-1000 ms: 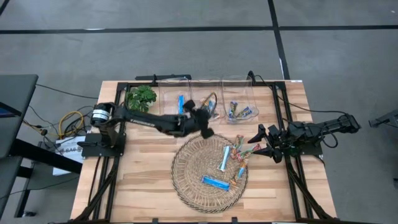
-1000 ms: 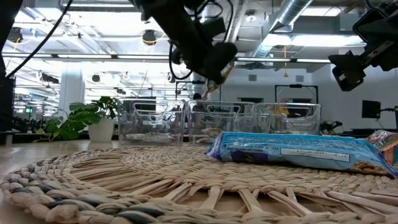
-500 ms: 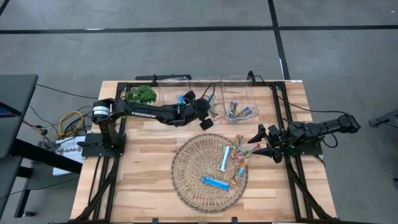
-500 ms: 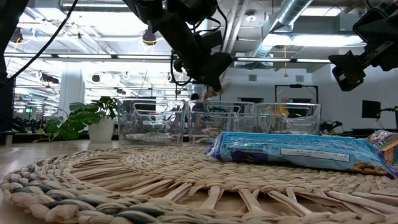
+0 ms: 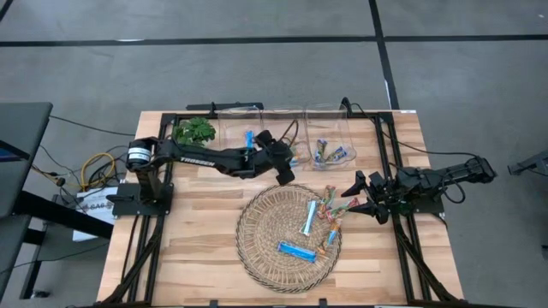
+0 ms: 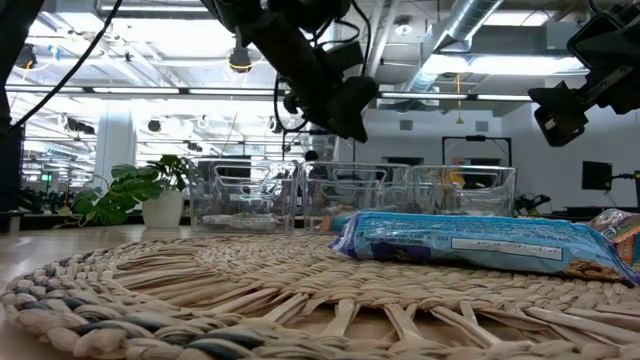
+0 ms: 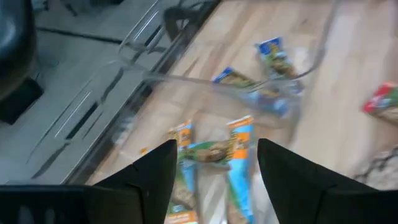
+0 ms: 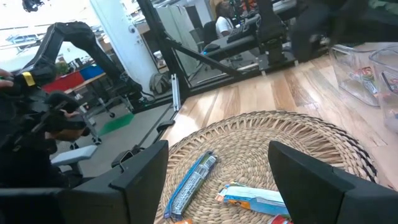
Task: Pick and place Granola Bars by type
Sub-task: Put the blue granola bar into the right transparent bin
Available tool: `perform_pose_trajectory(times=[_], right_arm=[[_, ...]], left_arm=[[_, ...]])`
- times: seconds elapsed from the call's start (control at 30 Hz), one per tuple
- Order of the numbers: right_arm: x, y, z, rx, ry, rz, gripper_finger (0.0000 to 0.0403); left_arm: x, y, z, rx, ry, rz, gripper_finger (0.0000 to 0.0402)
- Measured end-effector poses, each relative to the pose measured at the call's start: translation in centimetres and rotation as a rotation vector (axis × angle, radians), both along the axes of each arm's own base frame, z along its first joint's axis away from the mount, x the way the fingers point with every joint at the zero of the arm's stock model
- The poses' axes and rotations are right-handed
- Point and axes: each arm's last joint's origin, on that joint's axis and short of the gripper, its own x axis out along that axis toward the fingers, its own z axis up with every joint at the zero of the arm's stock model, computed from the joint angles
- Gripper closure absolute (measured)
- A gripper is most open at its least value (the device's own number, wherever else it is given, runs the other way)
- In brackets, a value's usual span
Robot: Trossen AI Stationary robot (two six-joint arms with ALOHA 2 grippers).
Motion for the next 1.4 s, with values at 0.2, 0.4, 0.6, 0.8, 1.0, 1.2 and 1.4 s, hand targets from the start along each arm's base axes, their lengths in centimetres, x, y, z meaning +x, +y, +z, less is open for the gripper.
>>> perform_pose_trajectory(times=[0.2,0.4,0.6,0.8,1.0,1.2,1.4], right_arm=[[0.0,0.0,0.0,0.000,0.000,0.000,0.0132],[0.0,0.0,0.0,0.000,0.000,0.000,0.0132],[0.0,0.0,0.0,0.000,0.000,0.000,0.0132],[0.0,0.0,0.0,0.000,0.000,0.000,0.0132],[0.0,0.0,0.0,0.000,0.000,0.000,0.0132],[0.0,0.0,0.0,0.000,0.000,0.000,0.0132],[0.0,0.0,0.0,0.000,0.000,0.000,0.0132]], left_arm=[[0.6,-3.5,0.5,0.044,-0.034,-0.124,0.0182],[0.6,-9.0,0.6,0.084,0.008,-0.406,0.0182],[-0.6,-14.5,0.2,0.008,0.034,-0.604,0.0182],[-1.7,-17.3,-0.8,-0.391,-0.049,-0.499,0.0182],[-2.2,-17.4,-2.1,-0.436,-0.053,-0.535,0.0182],[-2.5,-16.5,-3.2,-0.248,0.044,-0.618,0.0182],[-2.5,-17.2,-3.0,-0.010,0.097,-0.815,0.0182]])
